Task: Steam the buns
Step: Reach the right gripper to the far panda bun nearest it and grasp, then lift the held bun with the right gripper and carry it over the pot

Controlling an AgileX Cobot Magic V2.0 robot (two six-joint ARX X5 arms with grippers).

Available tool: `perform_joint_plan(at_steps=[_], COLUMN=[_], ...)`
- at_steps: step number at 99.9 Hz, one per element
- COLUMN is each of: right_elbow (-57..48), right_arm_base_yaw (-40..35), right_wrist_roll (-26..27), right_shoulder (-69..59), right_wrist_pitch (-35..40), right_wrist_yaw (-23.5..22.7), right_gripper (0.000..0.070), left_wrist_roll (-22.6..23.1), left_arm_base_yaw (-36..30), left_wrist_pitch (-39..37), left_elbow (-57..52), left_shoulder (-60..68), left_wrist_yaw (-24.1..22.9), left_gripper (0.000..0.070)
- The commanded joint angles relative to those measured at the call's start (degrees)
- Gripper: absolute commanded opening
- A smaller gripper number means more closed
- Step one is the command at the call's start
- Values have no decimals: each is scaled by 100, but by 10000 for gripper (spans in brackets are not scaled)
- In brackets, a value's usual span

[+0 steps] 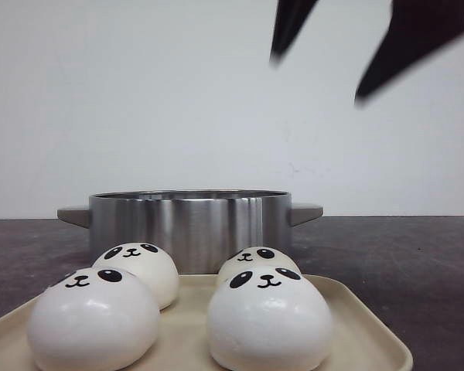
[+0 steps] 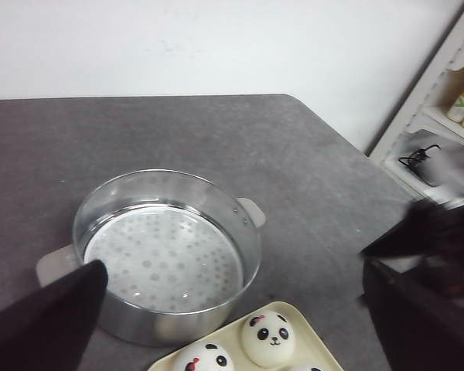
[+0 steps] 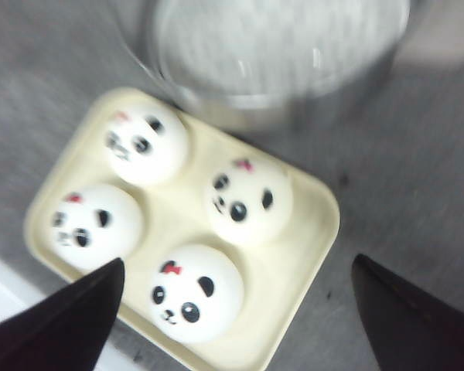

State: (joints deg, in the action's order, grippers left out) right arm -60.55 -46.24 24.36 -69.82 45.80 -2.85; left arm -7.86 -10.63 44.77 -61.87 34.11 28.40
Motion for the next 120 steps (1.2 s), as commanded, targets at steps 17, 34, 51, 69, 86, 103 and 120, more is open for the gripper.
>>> perform_joint_plan(at_steps=[17,34,51,69,86,103,120], right_elbow=[-127,-127,-129,-129,-129,-129,-144], right_arm_base_yaw=[33,35,37,68,87,111,136], right_wrist_roll=[520,522,586,684,809,798,780], right_shoulder=[-1497,-2083,-2428,-2671,-2931,-2997,-2949], right_wrist_pitch=[-188,-625,-1016,-1163,-1298,-1235,-1117], right_wrist_yaw=[-20,-63,-61,-127,-175,-181,-179], right_gripper=[590,570,531,522,361,0,0], left_wrist_roll=[72,74,74,76,76,79,79], left_arm_base_yaw=[-210,-326,-446,-546,-566,-640,-669], left_wrist_pitch=[-35,59,107,107,105,116,118], left_elbow=[-72,-72,-72,-72,-72,-72,-72], left_shoulder=[28,28,28,28,28,28,28], left_wrist_yaw=[-11,-17,-37,-177,-203,-271,-273], left_gripper=[643,638,638,638,638,638,638])
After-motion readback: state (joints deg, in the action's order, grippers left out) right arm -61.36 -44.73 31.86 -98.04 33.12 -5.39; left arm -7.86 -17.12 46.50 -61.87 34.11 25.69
